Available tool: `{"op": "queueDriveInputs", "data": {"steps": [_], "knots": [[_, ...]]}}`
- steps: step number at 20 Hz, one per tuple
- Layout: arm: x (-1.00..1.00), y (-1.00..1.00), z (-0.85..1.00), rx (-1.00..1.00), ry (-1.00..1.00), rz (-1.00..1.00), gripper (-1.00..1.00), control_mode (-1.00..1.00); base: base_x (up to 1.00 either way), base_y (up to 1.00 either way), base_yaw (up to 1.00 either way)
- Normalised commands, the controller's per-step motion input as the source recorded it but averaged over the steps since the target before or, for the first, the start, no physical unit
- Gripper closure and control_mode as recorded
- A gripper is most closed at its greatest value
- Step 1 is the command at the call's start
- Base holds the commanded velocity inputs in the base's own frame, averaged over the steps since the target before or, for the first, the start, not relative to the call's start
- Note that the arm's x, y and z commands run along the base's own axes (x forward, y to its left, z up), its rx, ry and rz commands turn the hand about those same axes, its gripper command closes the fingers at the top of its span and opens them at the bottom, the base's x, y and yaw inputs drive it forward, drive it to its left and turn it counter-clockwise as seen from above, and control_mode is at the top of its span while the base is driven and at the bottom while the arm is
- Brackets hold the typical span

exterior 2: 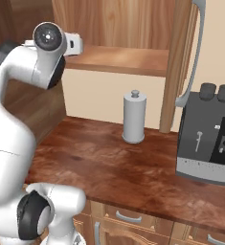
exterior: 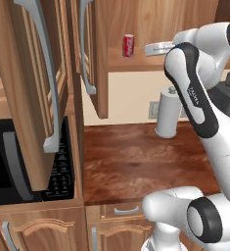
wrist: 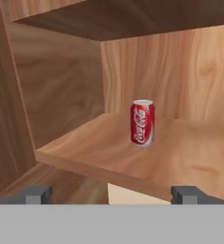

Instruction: Sort all alcoholic drinks to one cabinet, and non-alcoholic drinks to the other.

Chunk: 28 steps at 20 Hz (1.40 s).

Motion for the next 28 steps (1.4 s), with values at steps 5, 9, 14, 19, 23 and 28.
{"op": "queueDriveInputs", "data": {"steps": [5, 9, 14, 19, 23, 28], "knots": [[-1.00, -0.02, 0.00, -0.09, 0.00, -0.05, -1.00, -1.00, 0.00, 0.00, 0.00], [-0.87, -0.08, -0.01, -0.14, 0.03, -0.07, -1.00, -1.00, 0.00, 0.00, 0.00], [-0.50, -0.10, -0.21, -0.09, 0.10, -0.06, -1.00, -1.00, 0.00, 0.00, 0.00], [-0.48, -0.23, -0.38, -0.01, 0.06, -0.08, -1.00, -1.00, 0.00, 0.00, 0.00], [-0.51, -0.28, -0.21, 0.00, 0.11, -0.09, -1.00, -1.00, 0.00, 0.00, 0.00], [-0.24, -0.03, -0.01, 0.01, 0.28, -0.13, -1.00, -1.00, 0.00, 0.00, 0.00]]}}
